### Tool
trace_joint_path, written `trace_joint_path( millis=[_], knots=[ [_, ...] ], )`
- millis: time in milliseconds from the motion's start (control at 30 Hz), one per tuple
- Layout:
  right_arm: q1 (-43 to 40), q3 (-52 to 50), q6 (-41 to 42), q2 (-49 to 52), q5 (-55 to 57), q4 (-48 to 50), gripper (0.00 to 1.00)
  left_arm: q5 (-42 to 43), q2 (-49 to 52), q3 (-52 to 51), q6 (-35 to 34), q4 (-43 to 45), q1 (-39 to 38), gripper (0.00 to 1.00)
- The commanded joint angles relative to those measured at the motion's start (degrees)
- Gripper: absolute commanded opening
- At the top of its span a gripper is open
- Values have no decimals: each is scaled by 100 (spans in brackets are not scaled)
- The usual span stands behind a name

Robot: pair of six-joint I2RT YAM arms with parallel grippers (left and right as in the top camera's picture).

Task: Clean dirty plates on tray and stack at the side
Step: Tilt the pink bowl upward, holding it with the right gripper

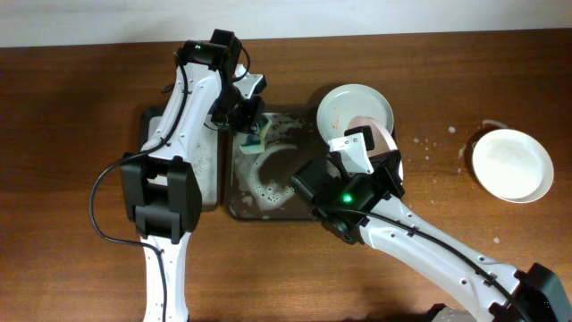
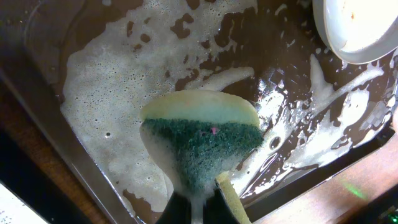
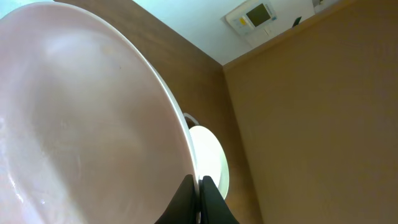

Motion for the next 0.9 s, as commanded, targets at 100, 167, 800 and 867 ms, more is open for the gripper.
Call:
trace_joint_path(
  millis=[100,167,800,867],
  knots=[
    [26,-22,68,20,184,-17,4,-4,-33,-33,-79,13,-11,0],
    [26,-22,63,20,190,-20,4,-4,-33,-33,-79,15,-11,0],
    [26,-17,-256,17,1375,-20,4,-4,-33,-33,-79,57,-11,0],
    [26,9,-254,15,1840,17,4,-4,-33,-33,-79,55,-11,0]
  ],
)
